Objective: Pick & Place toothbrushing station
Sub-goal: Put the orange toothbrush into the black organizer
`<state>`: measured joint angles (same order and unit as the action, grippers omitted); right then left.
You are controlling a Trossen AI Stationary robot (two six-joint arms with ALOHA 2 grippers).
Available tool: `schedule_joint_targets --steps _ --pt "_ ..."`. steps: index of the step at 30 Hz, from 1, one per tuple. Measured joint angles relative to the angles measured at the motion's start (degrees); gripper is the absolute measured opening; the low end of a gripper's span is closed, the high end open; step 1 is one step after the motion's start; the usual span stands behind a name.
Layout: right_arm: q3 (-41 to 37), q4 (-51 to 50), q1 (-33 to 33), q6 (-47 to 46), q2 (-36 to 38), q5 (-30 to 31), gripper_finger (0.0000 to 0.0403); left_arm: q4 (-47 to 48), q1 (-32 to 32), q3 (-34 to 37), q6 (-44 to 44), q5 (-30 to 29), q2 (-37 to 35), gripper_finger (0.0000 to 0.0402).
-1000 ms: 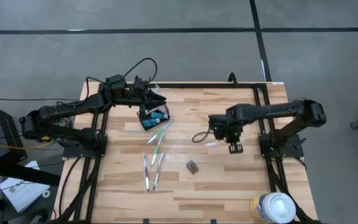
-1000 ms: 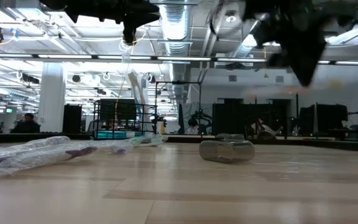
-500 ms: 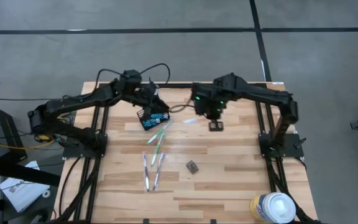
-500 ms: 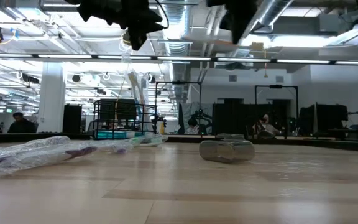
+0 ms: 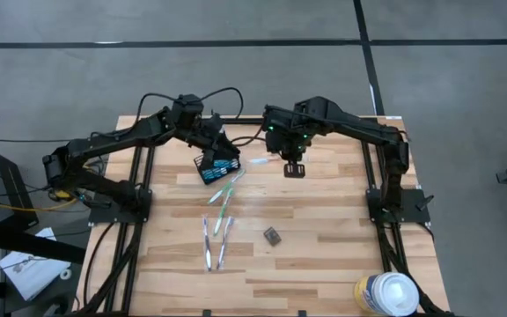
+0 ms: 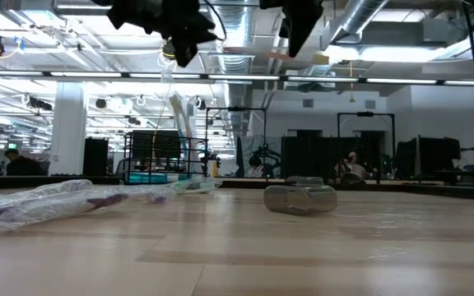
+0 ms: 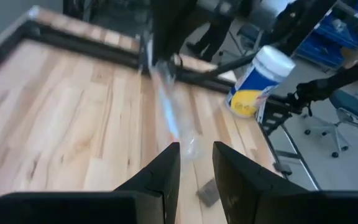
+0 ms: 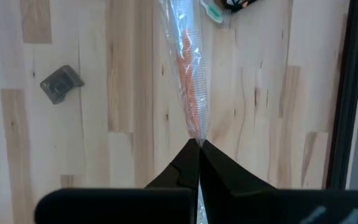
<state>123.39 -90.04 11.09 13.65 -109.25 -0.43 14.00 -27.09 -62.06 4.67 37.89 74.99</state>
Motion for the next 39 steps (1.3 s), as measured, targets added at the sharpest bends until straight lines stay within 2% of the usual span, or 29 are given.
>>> schedule_joint_targets --steps 12,18,22,33,39 --pt "0.0 0.0 -0.6 1.3 0.0 -1.1 0.0000 -0.2 0.1 0.0 -0.2 3.0 5.9 0.0090" --pt "0.0 0.0 -0.3 3.3 0.0 -1.1 0.0000 -6.7 -0.1 0.0 3.9 7.3 5.8 0.0090" --pt "0.0 0.0 0.4 3.5 0.0 -1.1 0.0000 -7.7 0.4 0.0 5.6 9.4 6.4 0.0091" --pt "0.0 0.1 0.3 4.8 0.0 -1.1 0.0000 -8.7 0.7 0.0 12.1 12.4 9.7 0.0142" --pt "0.0 0.3 0.3 4.9 0.0 -1.1 0.0000 -9.9 1.4 0.0 12.3 13.8 10.5 0.0143"
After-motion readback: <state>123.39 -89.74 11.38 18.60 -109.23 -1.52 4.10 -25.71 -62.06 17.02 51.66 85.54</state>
